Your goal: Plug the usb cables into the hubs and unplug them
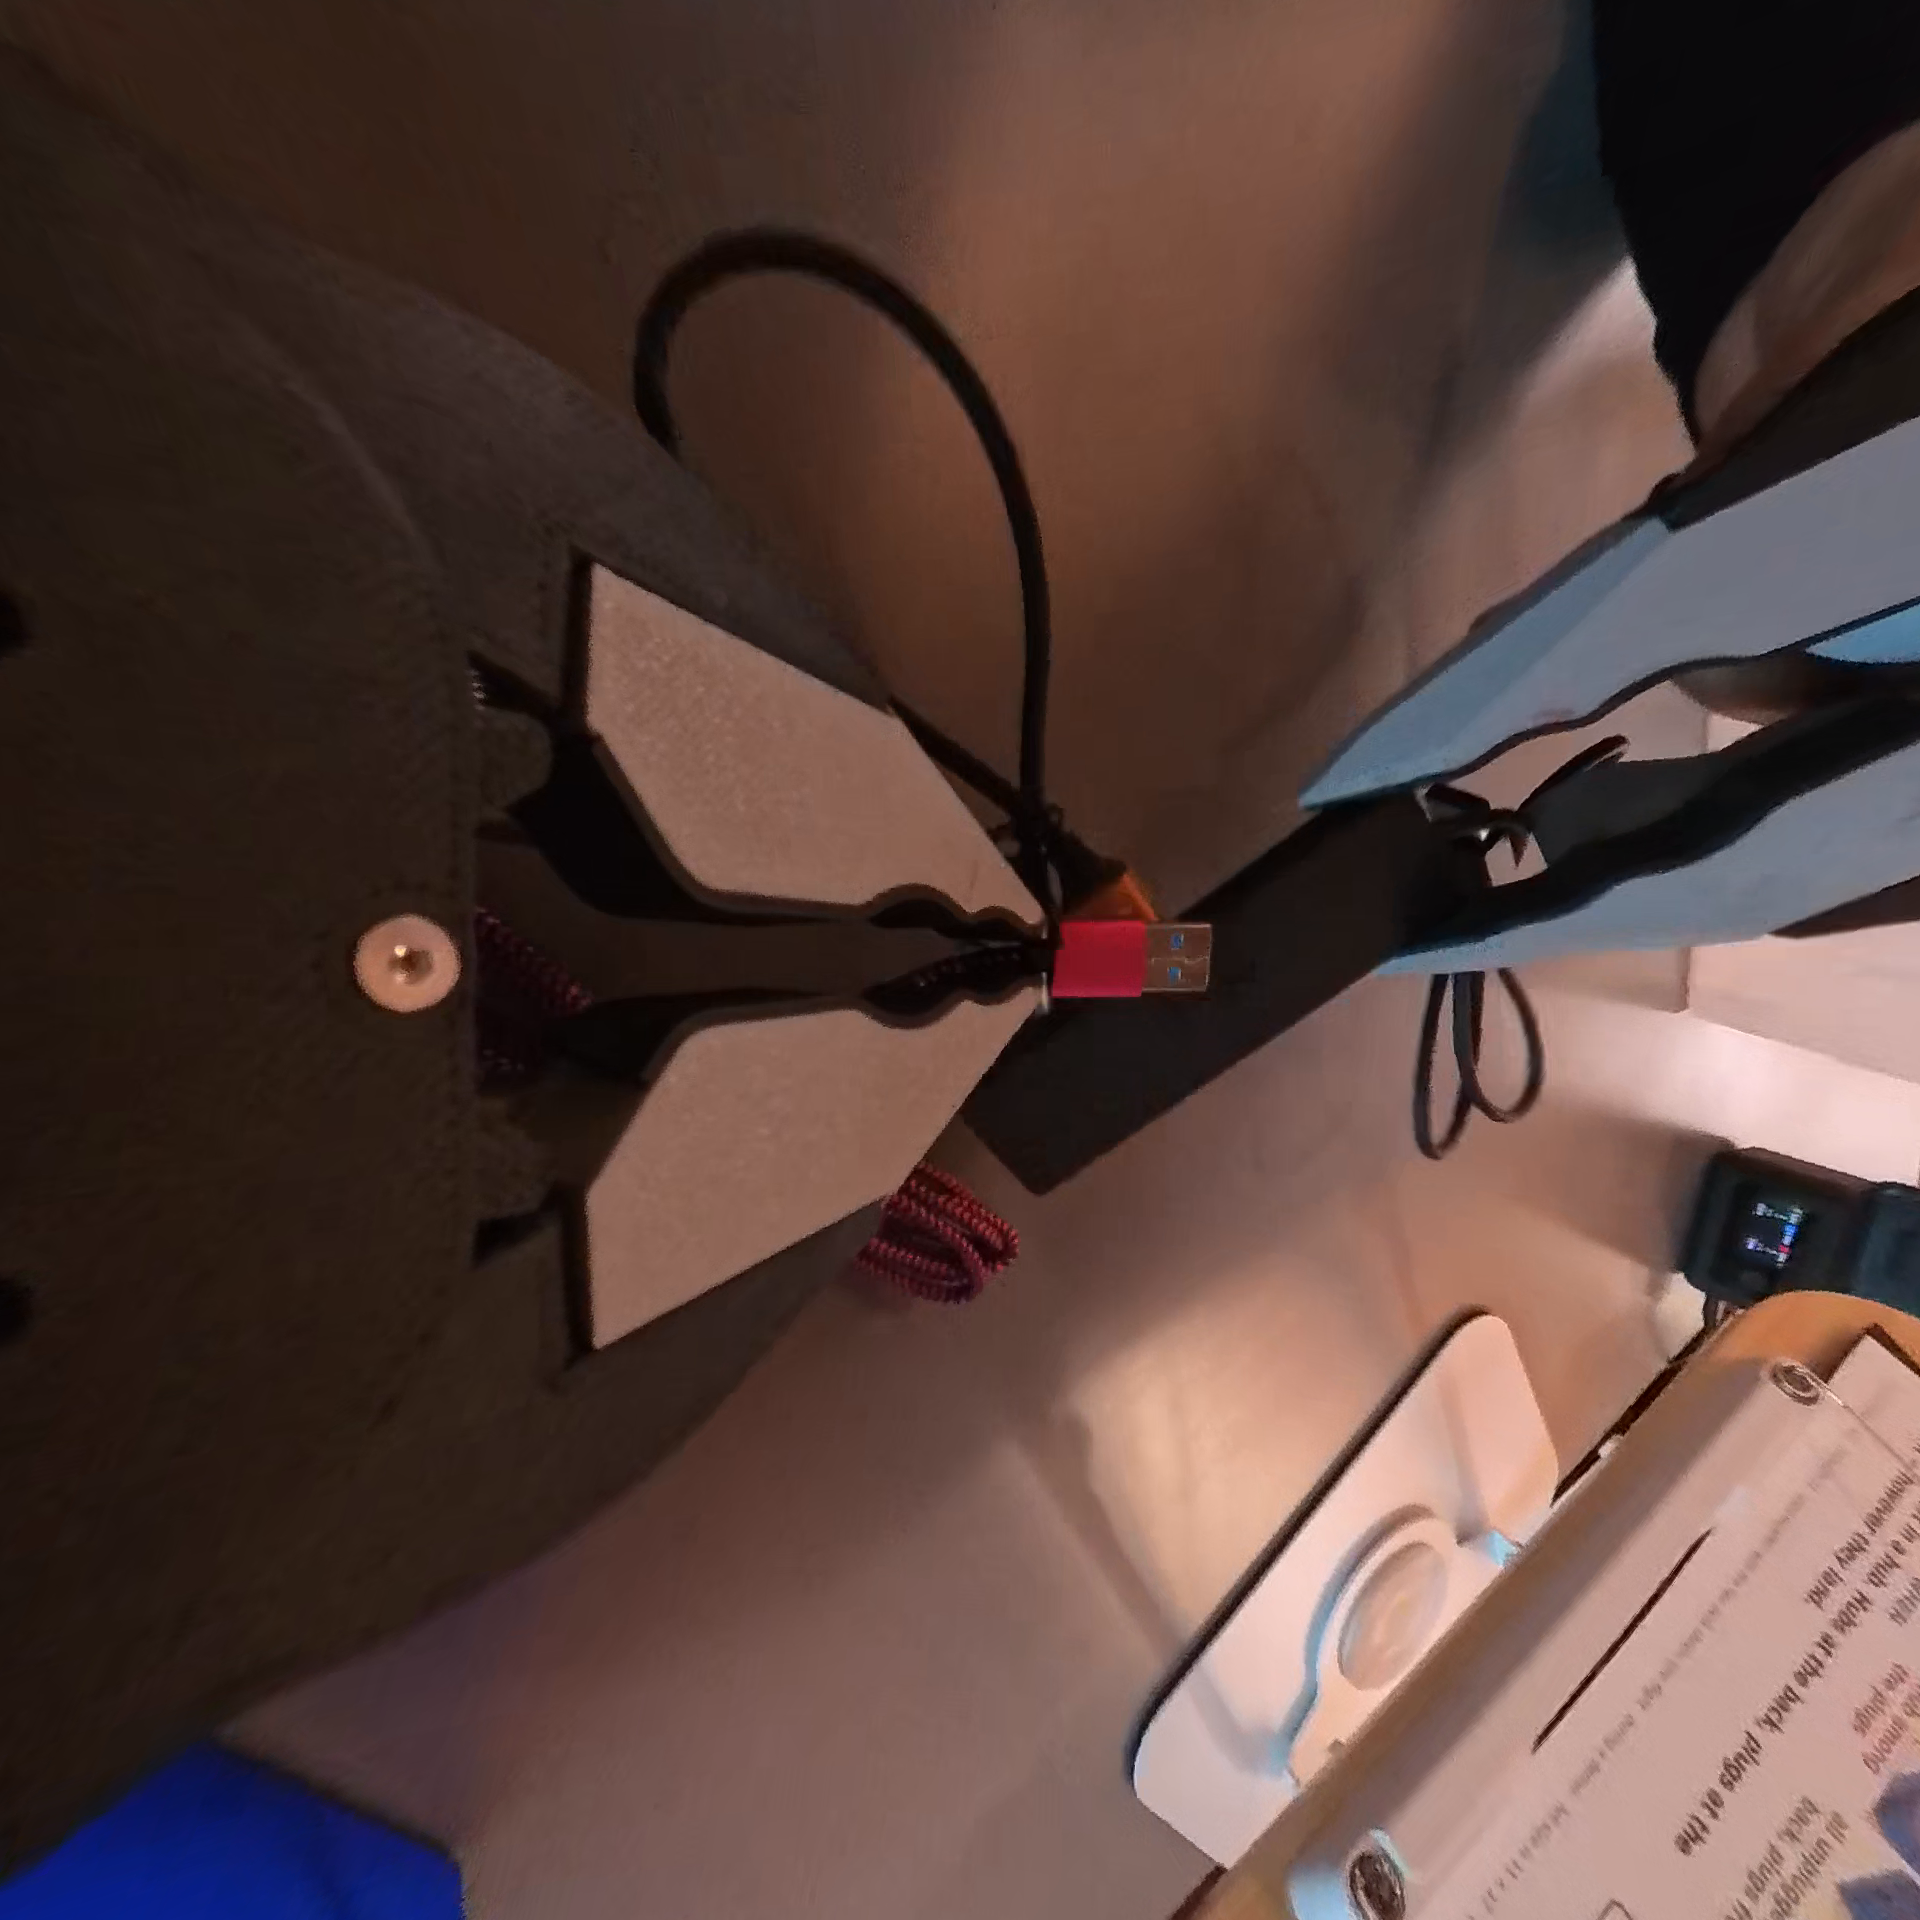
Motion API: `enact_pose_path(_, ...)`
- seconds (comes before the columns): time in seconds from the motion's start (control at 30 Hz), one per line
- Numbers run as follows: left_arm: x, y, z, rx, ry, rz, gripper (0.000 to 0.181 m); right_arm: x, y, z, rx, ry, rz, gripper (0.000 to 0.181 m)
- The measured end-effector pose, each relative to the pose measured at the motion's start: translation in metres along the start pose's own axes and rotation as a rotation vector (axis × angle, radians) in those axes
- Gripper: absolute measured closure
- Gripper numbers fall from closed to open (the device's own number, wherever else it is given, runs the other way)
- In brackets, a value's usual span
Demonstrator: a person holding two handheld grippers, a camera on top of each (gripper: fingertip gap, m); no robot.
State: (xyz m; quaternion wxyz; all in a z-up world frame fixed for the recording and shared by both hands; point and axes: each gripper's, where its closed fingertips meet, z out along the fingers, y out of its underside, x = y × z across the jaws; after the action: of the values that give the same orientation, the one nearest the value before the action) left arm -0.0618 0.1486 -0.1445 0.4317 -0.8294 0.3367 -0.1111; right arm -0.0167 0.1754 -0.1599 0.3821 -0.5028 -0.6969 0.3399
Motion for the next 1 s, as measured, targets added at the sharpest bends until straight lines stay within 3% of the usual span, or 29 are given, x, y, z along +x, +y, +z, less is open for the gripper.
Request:
enact_pose_path(0.23,-0.008,0.001,-0.002,-0.006,-0.062,0.035,0.148,0.005,-0.004,-0.003,0.036,-0.018,0.073,0.178)
enact_pose_path(0.53,-0.015,0.030,0.000,-0.052,0.186,-0.255,0.149,0.023,-0.007,-0.011,0.082,0.050,0.164,0.178)
enact_pose_path(0.67,-0.024,0.036,-0.002,-0.046,0.184,-0.250,0.150,0.023,-0.008,-0.012,0.087,0.065,0.153,0.179)
enact_pose_path(0.87,-0.022,0.016,-0.015,0.065,0.216,-0.236,0.151,0.018,-0.007,-0.009,0.055,0.115,0.050,0.179)
enact_pose_path(1.0,-0.001,-0.003,-0.013,0.150,0.350,-0.295,0.155,0.009,-0.011,-0.003,0.021,0.164,-0.109,0.179)
